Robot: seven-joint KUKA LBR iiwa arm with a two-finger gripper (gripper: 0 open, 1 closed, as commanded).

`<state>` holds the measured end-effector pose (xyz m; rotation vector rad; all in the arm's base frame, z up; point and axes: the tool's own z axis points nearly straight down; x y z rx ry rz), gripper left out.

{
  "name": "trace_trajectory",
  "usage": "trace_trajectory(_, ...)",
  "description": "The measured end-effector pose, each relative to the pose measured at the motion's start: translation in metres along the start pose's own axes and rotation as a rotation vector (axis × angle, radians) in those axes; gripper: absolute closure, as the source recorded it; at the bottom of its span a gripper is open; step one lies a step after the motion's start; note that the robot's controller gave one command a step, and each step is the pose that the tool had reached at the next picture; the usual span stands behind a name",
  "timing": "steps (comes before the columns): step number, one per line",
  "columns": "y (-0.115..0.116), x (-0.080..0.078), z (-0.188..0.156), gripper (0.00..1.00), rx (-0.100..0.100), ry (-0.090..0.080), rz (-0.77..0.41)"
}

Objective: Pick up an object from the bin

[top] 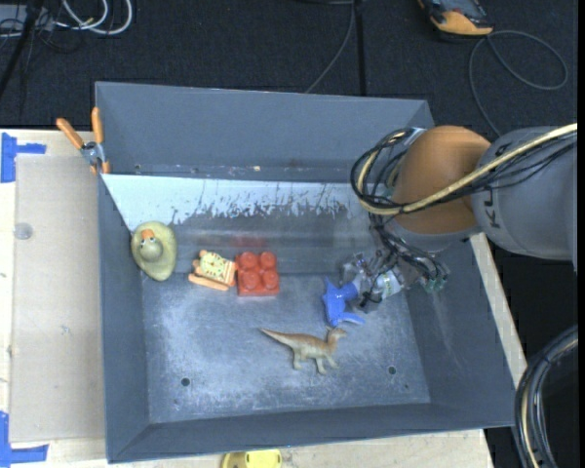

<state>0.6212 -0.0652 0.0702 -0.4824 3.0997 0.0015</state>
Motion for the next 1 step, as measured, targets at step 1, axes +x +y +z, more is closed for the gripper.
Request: trace_trajectory(1,0.0007,0.0013,-0.0035,1.00,-0.002,0.005,0.000)
